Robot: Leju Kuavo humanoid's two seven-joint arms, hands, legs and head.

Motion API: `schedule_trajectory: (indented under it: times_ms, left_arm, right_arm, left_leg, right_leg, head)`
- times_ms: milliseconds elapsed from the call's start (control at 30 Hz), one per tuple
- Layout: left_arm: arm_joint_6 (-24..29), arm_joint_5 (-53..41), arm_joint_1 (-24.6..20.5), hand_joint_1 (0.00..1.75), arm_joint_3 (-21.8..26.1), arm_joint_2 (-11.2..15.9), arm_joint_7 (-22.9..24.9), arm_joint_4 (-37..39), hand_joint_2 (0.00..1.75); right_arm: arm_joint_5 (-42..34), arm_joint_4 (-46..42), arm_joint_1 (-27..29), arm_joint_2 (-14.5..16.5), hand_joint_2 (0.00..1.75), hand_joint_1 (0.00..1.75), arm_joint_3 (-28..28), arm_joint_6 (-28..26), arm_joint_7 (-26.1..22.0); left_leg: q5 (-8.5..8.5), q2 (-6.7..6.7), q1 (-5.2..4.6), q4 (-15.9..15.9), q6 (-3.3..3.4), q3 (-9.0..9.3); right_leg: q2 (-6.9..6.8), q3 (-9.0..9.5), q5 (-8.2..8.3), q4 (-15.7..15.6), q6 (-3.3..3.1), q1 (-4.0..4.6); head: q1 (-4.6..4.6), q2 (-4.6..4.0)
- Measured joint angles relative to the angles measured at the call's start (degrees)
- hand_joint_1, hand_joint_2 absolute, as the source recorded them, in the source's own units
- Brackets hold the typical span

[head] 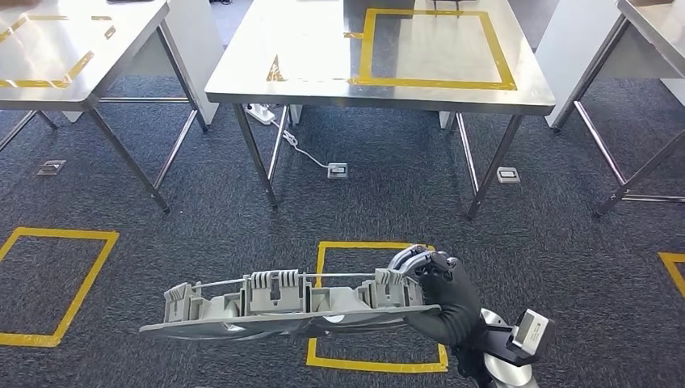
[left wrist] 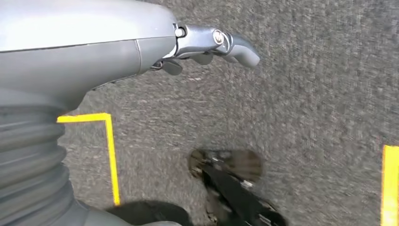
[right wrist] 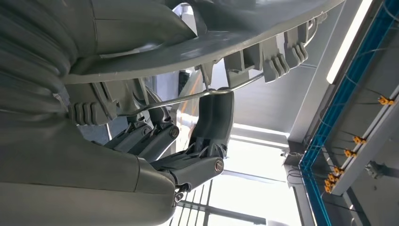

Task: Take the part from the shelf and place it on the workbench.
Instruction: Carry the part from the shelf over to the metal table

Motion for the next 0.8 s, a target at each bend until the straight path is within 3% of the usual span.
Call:
schedule_trajectory:
  times_ms: [33, 67, 133, 200, 267, 333, 400, 467, 500, 533, 567, 633, 700, 800]
  left_arm:
    - [0.0, -0.1, 0.1, 0.00, -0.1, 0.1, 0.0, 0.0, 1.75]
    - [0.0, -0.2, 0.2, 0.00, -0.1, 0.2, -0.1, 0.0, 1.75]
    - [0.0, -0.3, 0.2, 0.00, -0.3, 0.5, -0.2, 0.0, 1.75]
    - [0.0, -0.2, 0.1, 0.00, -0.3, 0.8, -0.5, 0.1, 1.75]
    - [0.0, -0.2, 0.0, 0.00, -0.3, 0.8, -0.6, 0.0, 1.75]
    - [0.0, -0.1, -0.1, 0.00, -0.3, 0.9, -0.6, 0.0, 1.75]
    - [0.0, -0.1, -0.2, 0.00, -0.3, 0.9, -0.5, 0.0, 1.75]
    - [0.0, -0.2, -0.4, 0.00, -0.3, 1.0, -0.3, 0.0, 1.75]
    - [-0.1, -0.4, -0.4, 0.00, -0.4, 1.0, -0.2, 0.0, 1.75]
    - [-0.1, -0.7, -0.4, 0.00, -0.6, 1.0, -0.1, 0.0, 1.75]
    - [-0.2, -0.9, -0.5, 0.00, -0.8, 1.0, 0.0, 0.0, 1.75]
    - [-0.1, -1.3, -0.8, 0.00, -1.1, 1.1, -0.2, 0.0, 1.75]
    - [-0.1, -1.3, -1.3, 0.00, -1.3, 1.3, -0.5, 0.0, 1.75]
    - [0.0, -1.4, -2.3, 0.00, -1.4, 2.0, -0.4, 0.0, 1.75]
  right_arm:
    - [-0.1, 0.0, 0.0, 0.0, 1.75, 1.75, 0.0, 0.0, 0.0]
    - [-0.1, 0.0, 0.0, 0.0, 1.75, 1.75, 0.0, 0.0, 0.0]
    - [-0.1, 0.2, -0.3, 0.0, 1.75, 1.75, 0.0, 0.0, 0.0]
    - [-0.1, 0.4, -0.7, 0.0, 1.75, 1.75, 0.0, 0.0, 0.0]
    - [-0.1, 0.5, -1.1, 0.0, 1.75, 1.75, 0.0, -0.1, 0.0]
    - [-0.2, 0.6, -1.5, 0.0, 1.75, 1.75, 0.0, -0.1, 0.0]
    - [-0.2, 0.6, -1.9, 0.0, 1.75, 1.75, -0.1, -0.2, 0.0]
    - [-0.1, 0.7, -1.9, 0.0, 1.75, 1.75, -0.2, -0.6, 0.0]
    - [-0.1, 0.7, -1.7, 0.0, 1.75, 1.75, -0.2, -0.9, 0.0]
    - [0.0, 0.7, -1.3, -0.1, 1.75, 1.75, -0.4, -1.1, 0.0]
    - [0.0, 0.4, -0.8, -0.2, 1.75, 1.75, -0.6, -1.4, 0.0]
    - [-0.2, -0.4, 0.4, -0.3, 1.75, 1.75, -1.2, -1.6, 0.0]
    - [-0.3, -1.2, 1.0, -0.5, 1.75, 1.75, -1.9, -1.6, 0.0]
    - [-0.1, -2.1, 0.9, -0.5, 1.75, 1.75, -2.5, -1.5, 0.0]
  left_leg:
    - [0.95, 0.02, 0.02, -1.1, -0.07, -0.44]
    - [3.10, 0.06, 0.03, -4.0, -0.08, -0.01]
    - [8.90, 0.34, -0.01, -11.6, 0.15, 1.55]
    - [11.51, 0.56, -0.23, -15.5, 0.88, 2.24]
    - [11.19, 0.41, -0.31, -15.8, 1.83, 2.74]
    - [10.94, 0.21, -0.13, -16.1, 2.60, 3.92]
    - [10.26, 0.10, -0.03, -16.4, 3.09, 4.97]
    - [9.34, -0.02, -0.04, -16.4, 3.22, 5.83]
    - [8.79, -0.11, -0.04, -16.4, 3.19, 6.41]
    - [8.20, -0.21, -0.05, -16.4, 3.12, 7.12]
    - [7.59, -0.32, -0.05, -16.4, 3.02, 7.94]
    - [6.30, -0.49, -0.11, -16.4, 2.69, 9.29]
    - [5.32, -0.56, -0.21, -16.6, 2.08, 10.08]
    - [5.50, -0.51, -0.25, -15.6, 1.01, 10.54]
  right_leg:
    - [0.08, 0.70, -0.54, 0.0, 0.07, -0.02]
    - [0.14, 1.49, -1.11, 0.0, 0.19, -0.05]
    - [0.14, 2.80, -2.35, 0.1, 0.61, 0.02]
    - [0.14, 3.42, -3.28, 0.2, 1.34, 0.15]
    - [0.17, 3.81, -3.51, 0.5, 2.10, 0.20]
    - [0.20, 2.87, -3.36, 3.2, 2.70, 0.11]
    - [0.22, -1.07, -4.46, 9.5, 3.23, -0.11]
    - [0.21, -6.10, -7.42, 15.4, 3.70, -0.29]
    - [0.21, -7.82, -8.39, 16.5, 3.82, -0.34]
    - [0.21, -8.63, -8.18, 15.8, 3.82, -0.37]
    - [0.21, -8.53, -6.49, 13.3, 3.68, -0.37]
    - [0.17, -7.07, -0.26, 6.0, 3.09, -0.17]
    - [0.17, -6.18, 3.78, 1.4, 2.37, 0.22]
    - [0.40, -5.20, 3.88, 0.2, 1.33, 0.21]
  head:
    - [-0.08, 0.00]
    - [-0.15, 0.00]
    - [-0.29, 0.00]
    - [-0.31, 0.00]
    - [-0.25, 0.00]
    - [-0.11, 0.00]
    - [0.21, 0.00]
    - [0.44, 0.00]
    - [0.49, 0.00]
    - [0.55, 0.00]
    - [0.62, 0.00]
    - [0.79, 0.00]
    - [0.93, 0.00]
    - [0.89, 0.00]
